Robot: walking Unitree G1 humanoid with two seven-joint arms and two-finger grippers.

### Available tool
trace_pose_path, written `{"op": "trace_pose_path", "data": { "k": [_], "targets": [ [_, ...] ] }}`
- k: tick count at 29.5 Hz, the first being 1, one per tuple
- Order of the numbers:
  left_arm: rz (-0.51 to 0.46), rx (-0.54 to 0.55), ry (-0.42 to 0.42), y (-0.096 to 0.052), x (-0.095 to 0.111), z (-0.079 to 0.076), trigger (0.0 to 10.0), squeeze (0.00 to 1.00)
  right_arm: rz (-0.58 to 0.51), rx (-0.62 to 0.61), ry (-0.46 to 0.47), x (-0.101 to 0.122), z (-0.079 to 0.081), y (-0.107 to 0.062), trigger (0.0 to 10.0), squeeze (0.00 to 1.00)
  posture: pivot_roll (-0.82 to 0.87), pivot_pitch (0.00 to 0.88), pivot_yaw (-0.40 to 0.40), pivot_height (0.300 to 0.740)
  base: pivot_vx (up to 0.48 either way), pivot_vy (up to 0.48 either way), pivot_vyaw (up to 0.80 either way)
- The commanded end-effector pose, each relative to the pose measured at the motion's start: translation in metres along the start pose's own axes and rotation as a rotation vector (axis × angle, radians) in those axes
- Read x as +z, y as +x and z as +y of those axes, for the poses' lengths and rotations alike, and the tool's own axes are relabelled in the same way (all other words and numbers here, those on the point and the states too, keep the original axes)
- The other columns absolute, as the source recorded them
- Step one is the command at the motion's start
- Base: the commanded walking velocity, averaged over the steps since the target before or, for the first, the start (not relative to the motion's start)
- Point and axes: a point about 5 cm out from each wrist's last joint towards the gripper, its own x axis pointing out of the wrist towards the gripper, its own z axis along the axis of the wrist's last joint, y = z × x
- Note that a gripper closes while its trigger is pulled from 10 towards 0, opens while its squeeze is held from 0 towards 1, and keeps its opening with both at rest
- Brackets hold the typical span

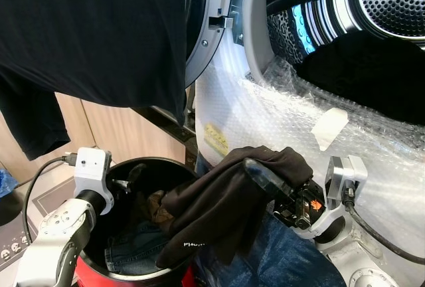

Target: Clothes washing

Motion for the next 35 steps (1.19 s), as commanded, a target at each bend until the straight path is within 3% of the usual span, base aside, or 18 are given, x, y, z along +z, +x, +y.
{"op": "trace_pose_path", "data": {
  "k": [1,2,3,5,10,14,17,22,35],
  "targets": [
    [-0.008,0.007,0.017,0.002,0.001,0.000,10.0,0.00,-0.012,0.015,-0.014,0.006,0.003,0.001,0.0,0.00,0.18,0.054,-0.064,0.740,0.000,0.000,0.00],
    [-0.013,0.010,0.018,0.002,0.001,0.000,10.0,0.00,-0.012,0.014,-0.012,0.006,0.003,0.001,0.0,0.00,0.18,0.054,-0.064,0.740,0.000,0.000,0.00],
    [0.021,0.083,0.093,0.005,-0.017,0.004,10.0,0.00,-0.085,0.055,-0.021,0.021,0.011,0.008,0.0,0.00,0.16,0.055,-0.060,0.740,0.000,0.000,0.00],
    [0.066,0.169,0.155,0.006,-0.042,0.006,10.0,0.00,-0.188,0.119,-0.034,0.043,0.024,0.017,0.0,0.00,0.16,0.054,-0.062,0.740,0.000,0.000,0.00],
    [0.076,0.140,0.205,0.010,-0.051,-0.003,10.0,0.00,-0.292,0.193,-0.073,0.072,0.034,0.025,0.0,0.00,0.16,0.048,-0.066,0.740,0.000,0.000,0.00],
    [0.081,0.134,0.207,0.010,-0.057,-0.007,10.0,0.00,-0.310,0.211,-0.081,0.079,0.036,0.027,0.0,0.00,0.16,0.048,-0.066,0.740,0.000,0.000,0.00],
    [0.083,0.115,0.281,0.011,-0.065,-0.011,10.0,0.00,-0.327,0.206,-0.071,0.085,0.038,0.029,0.0,0.00,0.16,0.049,-0.069,0.740,0.000,0.000,0.00],
    [0.094,0.107,0.254,0.011,-0.072,-0.016,10.0,0.00,-0.349,0.241,-0.131,0.107,0.041,0.042,0.0,0.00,0.15,0.045,-0.066,0.740,0.000,0.000,0.00],
    [0.082,0.107,0.257,0.013,-0.074,-0.015,10.0,0.00,-0.349,0.239,-0.127,0.111,0.042,0.043,0.0,0.00,0.15,0.045,-0.066,0.740,0.000,0.000,0.00]
  ]
}}
